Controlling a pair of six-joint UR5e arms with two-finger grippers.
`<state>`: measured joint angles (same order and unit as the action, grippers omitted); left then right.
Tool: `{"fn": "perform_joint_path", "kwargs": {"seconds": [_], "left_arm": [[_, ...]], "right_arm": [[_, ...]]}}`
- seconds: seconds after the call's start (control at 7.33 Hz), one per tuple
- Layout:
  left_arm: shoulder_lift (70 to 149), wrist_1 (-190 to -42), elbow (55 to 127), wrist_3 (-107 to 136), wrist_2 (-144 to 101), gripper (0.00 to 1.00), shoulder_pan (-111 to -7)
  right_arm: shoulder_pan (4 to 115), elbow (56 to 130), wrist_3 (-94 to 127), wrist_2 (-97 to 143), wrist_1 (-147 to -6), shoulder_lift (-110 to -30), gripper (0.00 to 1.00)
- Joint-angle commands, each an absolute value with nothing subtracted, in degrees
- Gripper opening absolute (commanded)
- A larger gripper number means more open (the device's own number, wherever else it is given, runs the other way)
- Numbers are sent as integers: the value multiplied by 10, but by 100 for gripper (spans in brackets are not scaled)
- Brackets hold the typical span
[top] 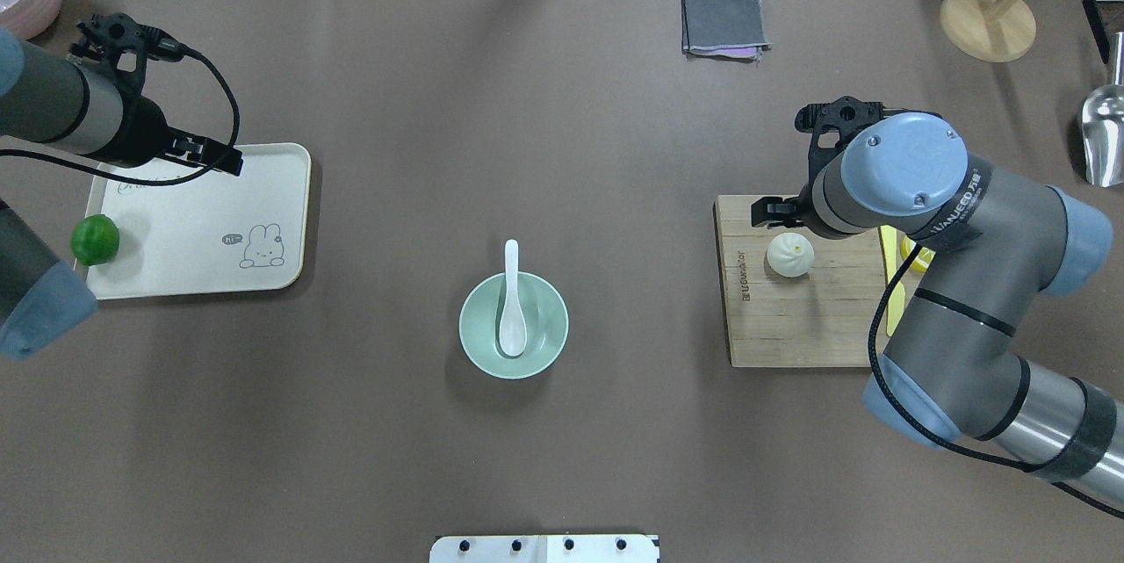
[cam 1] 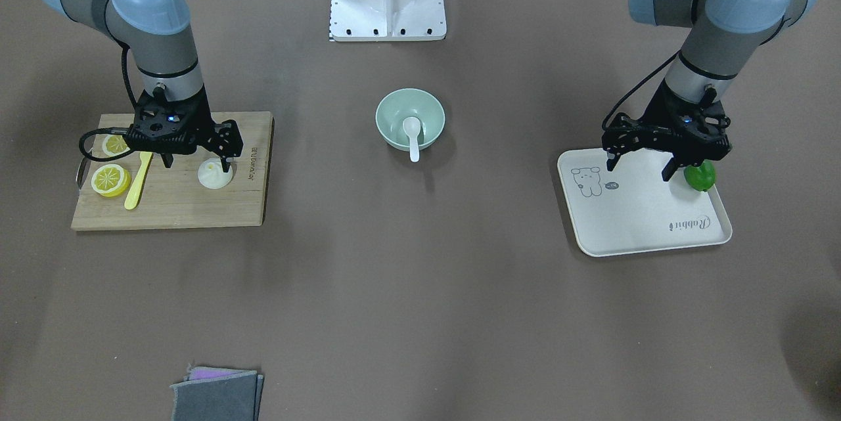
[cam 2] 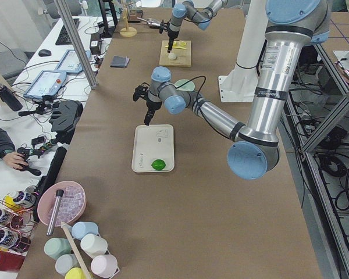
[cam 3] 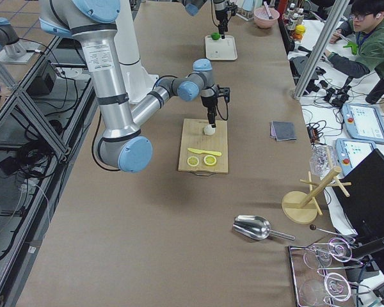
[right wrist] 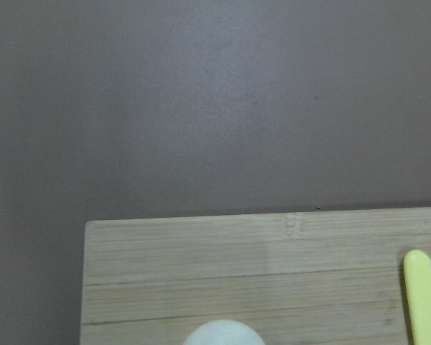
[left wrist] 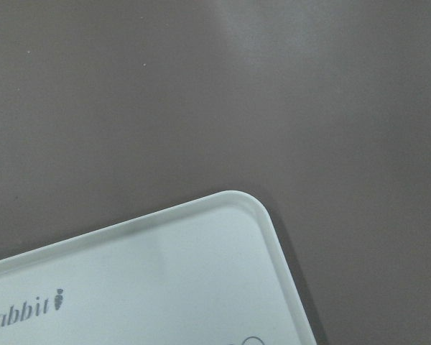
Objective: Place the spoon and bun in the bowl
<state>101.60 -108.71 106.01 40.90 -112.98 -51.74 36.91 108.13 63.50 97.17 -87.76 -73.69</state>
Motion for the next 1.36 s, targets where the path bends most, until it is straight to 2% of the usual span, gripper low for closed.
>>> {"fn": "perform_joint_path", "kwargs": {"seconds": [0.0,0.27,0.41,0.55,0.68,0.82,1.09,1.23], "left_arm": [[1015,-1087,1060,408,-1130,97,-519],[1016,-1087,1060,409,-1130,97,-519],[1016,-1087,1060,410,-1129,97,-519],[1019,-1087,1060,413,-1129,97,-519],[1020,-1087,1060,413,-1129,97,-519],[1020,-1087,1058,414,-1129,97,-518],[1023,-1087,1057,417,-1129,97,-518],[1023,-1087,1057,417,-1129,97,-517]], "right_arm": [[353,1048,649,950,-842,-738,91],[324,1046,669,920,-842,-744,82],[322,1047,678,916,-842,-744,74],[318,1047,684,916,-845,-744,48],[316,1047,685,915,-845,-744,8],[313,1049,685,911,-846,-744,0],[309,1051,699,914,-851,-715,0],[304,1046,737,914,-872,-676,0]]}}
